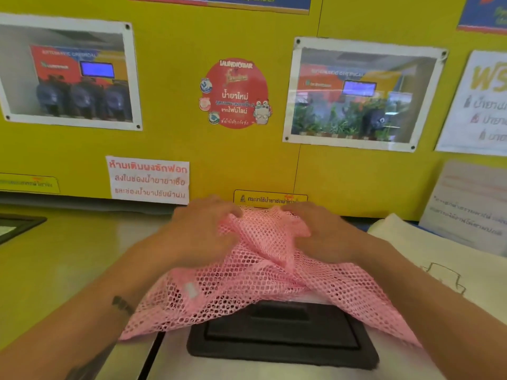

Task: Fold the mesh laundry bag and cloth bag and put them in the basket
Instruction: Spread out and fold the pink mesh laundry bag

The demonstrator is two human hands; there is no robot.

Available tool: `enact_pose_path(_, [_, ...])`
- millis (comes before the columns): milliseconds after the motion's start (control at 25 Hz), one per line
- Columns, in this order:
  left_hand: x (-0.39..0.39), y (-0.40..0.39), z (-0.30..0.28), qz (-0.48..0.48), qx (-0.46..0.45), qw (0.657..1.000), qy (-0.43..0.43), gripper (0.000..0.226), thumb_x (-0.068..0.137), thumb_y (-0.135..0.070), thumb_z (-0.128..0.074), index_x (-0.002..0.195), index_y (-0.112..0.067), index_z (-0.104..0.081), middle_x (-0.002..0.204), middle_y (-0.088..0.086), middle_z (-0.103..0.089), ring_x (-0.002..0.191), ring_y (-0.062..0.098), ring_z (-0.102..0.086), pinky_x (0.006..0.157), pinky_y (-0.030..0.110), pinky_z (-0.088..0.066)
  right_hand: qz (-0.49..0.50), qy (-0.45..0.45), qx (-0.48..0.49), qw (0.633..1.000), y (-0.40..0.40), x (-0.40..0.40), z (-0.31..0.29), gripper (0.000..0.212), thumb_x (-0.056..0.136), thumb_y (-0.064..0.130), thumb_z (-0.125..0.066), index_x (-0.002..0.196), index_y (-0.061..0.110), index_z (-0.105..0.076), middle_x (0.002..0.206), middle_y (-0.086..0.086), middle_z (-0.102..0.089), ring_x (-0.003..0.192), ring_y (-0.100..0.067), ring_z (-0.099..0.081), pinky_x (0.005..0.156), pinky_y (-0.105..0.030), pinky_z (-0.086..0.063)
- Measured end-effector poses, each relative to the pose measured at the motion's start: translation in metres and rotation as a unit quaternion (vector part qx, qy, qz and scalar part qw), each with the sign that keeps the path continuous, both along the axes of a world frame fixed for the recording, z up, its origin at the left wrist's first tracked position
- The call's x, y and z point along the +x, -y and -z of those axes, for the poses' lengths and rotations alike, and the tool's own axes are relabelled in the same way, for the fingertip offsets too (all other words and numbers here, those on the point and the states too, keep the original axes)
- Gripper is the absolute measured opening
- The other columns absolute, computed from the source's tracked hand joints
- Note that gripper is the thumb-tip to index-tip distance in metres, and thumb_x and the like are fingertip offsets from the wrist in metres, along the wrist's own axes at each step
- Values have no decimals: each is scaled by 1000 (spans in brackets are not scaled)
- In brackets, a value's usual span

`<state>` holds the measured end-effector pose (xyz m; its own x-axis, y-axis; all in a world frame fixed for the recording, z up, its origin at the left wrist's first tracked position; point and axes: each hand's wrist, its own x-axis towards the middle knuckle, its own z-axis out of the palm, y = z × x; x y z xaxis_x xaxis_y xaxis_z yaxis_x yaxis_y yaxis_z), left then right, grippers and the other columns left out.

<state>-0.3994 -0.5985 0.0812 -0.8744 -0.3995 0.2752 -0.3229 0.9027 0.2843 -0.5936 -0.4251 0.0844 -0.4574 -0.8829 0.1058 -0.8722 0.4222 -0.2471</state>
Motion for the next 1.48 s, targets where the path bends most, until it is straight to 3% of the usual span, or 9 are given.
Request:
enact_pose_path(120, [-7, -25, 20, 10, 24, 975, 218, 85, 80, -57, -64, 147, -52, -13, 163, -7, -11, 149, 26, -15, 118, 57, -18, -25, -1, 88, 996, 17, 5, 11, 94, 85, 22, -64, 153, 41, -2, 165, 0, -7, 149, -31, -19, 116, -54, -27])
enact_pose_path(320, [8, 4, 23, -55, 12, 998, -16, 38, 94, -22, -56, 128, -39, -59, 126, -8, -56, 117, 18, -52, 99, 42, -46, 7, 55, 78, 995, -11, -45, 11, 68, 89, 8, -52, 146, 39, -30, 124, -1, -62, 98, -21, -64, 80, -38, -53])
enact_pose_path(480, [17, 20, 22, -120, -76, 984, -106, 35, 83, -25, -47, 108, -24, -71, 100, -1, -58, 89, 26, -59, 72, 39, -45, 97, -100, 146, 979, -36, -80, 9, 48, 88, 23, -55, 135, 30, -46, 133, 4, -60, 111, -22, -60, 90, -41, -52])
enact_pose_path(600, [17, 24, 27, -132, -89, 977, -142, 43, 73, -22, -41, 102, -19, -73, 98, 0, -61, 87, 28, -60, 72, 41, -45, 173, -185, 141, 957, -31, -74, 6, 73, 89, 34, -58, 150, 26, -19, 147, -8, -42, 129, -32, -47, 100, -48, -45])
enact_pose_path(880, [5, 14, 22, -47, -96, 977, -184, 35, 79, -10, -49, 106, -23, -67, 103, -7, -59, 93, 16, -56, 77, 39, -46, -153, -6, 34, 988, 20, 21, 18, 83, 88, 24, -54, 152, 46, -4, 166, 2, 0, 152, -24, 4, 119, -61, 0])
enact_pose_path(1040, [21, 10, 43, -38, -49, 997, -43, 50, 84, -35, -50, 134, -42, -47, 129, -12, -55, 118, 13, -51, 101, 42, -43, -134, -24, 110, 985, 38, 23, 41, 85, 91, 48, -53, 153, 41, 4, 166, -4, 1, 152, -31, -1, 120, -59, -7])
enact_pose_path(1160, [38, 20, 61, -76, -39, 996, 31, 50, 77, -24, -59, 125, -40, -55, 113, -9, -60, 110, 19, -57, 86, 33, -46, -106, -30, 147, 983, 42, 18, 39, 65, 96, 49, -45, 153, 37, -16, 162, -6, -20, 147, -32, -24, 118, -53, -23])
enact_pose_path(1280, [59, 41, 53, -178, -61, 978, -85, 26, 79, -18, -62, 104, -26, -65, 94, -2, -47, 91, 24, -56, 67, 32, -39, -44, -85, 110, 989, 45, 11, 30, 34, 98, 40, -42, 129, 30, -52, 140, -5, -54, 121, -26, -53, 108, -51, -38])
enact_pose_path(1480, [103, 79, 32, -280, -59, 937, -200, 37, 75, -23, -67, 112, -23, -65, 103, 6, -50, 92, 28, -55, 75, 40, -46, 45, -71, 163, 983, 37, 5, 22, 76, 77, 70, -42, 144, 34, -41, 160, 3, -29, 140, -25, -39, 110, -51, -38])
